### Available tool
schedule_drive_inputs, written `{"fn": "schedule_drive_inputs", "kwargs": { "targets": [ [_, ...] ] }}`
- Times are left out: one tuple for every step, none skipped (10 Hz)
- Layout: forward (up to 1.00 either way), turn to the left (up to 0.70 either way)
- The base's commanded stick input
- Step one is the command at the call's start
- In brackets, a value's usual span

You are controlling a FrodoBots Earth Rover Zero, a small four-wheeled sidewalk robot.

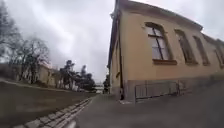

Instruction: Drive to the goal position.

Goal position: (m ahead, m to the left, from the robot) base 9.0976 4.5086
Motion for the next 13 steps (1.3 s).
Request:
{"fn": "schedule_drive_inputs", "kwargs": {
  "targets": [
    [0.70, 0.00],
    [0.70, 0.00],
    [0.63, 0.00],
    [0.51, 0.00],
    [0.51, 0.00],
    [0.51, 0.00],
    [0.51, 0.00],
    [0.52, 0.00],
    [0.56, 0.00],
    [0.59, 0.00],
    [0.58, 0.00],
    [0.54, 0.00],
    [0.49, 0.00]
  ]
}}
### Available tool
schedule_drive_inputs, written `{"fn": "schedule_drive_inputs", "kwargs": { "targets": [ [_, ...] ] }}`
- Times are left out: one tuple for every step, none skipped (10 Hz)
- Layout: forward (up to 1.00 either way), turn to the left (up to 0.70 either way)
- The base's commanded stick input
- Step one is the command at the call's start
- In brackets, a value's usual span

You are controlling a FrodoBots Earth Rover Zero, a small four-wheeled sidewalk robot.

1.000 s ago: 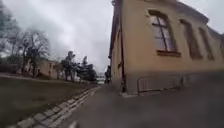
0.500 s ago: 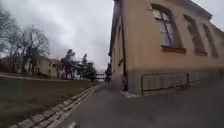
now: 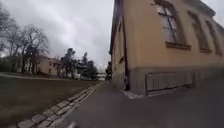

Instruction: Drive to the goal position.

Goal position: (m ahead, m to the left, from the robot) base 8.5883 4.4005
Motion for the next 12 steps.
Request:
{"fn": "schedule_drive_inputs", "kwargs": {
  "targets": [
    [0.42, 0.00],
    [0.33, 0.00],
    [0.31, 0.00],
    [0.30, 0.00],
    [0.33, 0.00],
    [0.41, 0.20],
    [0.46, 0.46],
    [0.46, 0.46],
    [0.46, 0.19],
    [0.46, 0.00],
    [0.46, 0.00],
    [0.63, 0.00]
  ]
}}
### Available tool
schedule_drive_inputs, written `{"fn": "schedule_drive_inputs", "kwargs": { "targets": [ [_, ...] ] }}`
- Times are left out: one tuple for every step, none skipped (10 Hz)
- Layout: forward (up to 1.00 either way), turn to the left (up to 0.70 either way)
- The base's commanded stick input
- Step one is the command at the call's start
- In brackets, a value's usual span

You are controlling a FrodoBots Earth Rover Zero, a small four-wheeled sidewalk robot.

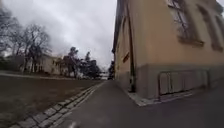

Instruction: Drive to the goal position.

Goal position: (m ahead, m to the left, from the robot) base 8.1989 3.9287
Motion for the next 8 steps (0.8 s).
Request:
{"fn": "schedule_drive_inputs", "kwargs": {
  "targets": [
    [0.67, 0.00],
    [0.70, 0.00],
    [0.70, 0.00],
    [0.70, 0.01],
    [0.70, 0.10],
    [0.70, 0.24],
    [0.70, 0.35],
    [0.70, 0.24]
  ]
}}
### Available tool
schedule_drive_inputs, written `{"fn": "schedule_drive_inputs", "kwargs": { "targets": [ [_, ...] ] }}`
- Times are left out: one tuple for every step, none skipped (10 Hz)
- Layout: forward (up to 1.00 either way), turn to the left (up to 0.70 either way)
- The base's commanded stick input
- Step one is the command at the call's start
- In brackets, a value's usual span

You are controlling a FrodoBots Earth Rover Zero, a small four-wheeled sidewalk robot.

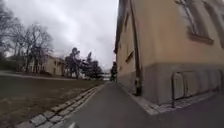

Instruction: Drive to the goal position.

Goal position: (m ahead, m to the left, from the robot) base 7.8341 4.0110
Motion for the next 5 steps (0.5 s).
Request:
{"fn": "schedule_drive_inputs", "kwargs": {
  "targets": [
    [0.70, 0.01],
    [0.70, 0.00],
    [0.70, 0.00],
    [0.70, 0.00],
    [0.70, 0.00]
  ]
}}
